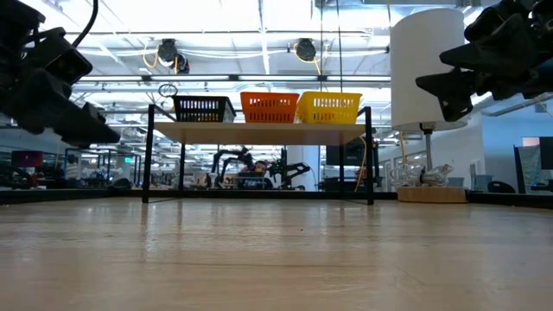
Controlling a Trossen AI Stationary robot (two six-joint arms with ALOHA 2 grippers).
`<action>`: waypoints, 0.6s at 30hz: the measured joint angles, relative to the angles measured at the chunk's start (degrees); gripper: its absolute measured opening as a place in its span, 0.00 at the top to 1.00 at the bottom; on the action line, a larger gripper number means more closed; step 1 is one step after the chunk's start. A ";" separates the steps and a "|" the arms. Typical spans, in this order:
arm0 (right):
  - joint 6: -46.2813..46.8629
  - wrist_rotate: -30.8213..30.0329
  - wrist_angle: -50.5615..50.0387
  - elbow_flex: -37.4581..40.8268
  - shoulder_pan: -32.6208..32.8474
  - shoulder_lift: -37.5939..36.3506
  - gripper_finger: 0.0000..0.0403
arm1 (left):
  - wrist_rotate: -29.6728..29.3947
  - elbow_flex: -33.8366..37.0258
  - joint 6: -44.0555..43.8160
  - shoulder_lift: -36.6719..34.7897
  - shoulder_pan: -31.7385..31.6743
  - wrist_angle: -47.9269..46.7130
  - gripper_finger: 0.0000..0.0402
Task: Pick & Place Office Desk Supplies
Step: Return to Home Position
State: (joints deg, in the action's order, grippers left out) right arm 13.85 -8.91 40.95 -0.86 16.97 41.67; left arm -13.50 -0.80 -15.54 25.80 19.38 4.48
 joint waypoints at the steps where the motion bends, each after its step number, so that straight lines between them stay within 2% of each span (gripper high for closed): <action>1: 0.00 0.00 0.00 0.00 0.00 0.00 0.48 | 0.00 0.00 -0.48 0.00 0.00 0.25 0.50; 18: 0.00 0.00 0.00 0.00 0.00 0.00 0.48 | 0.01 -0.02 -1.15 0.00 0.00 1.78 0.50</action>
State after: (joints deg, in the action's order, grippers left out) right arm 13.85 -8.91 40.95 -0.86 16.97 41.67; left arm -13.48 -0.82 -16.69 25.80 19.38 6.26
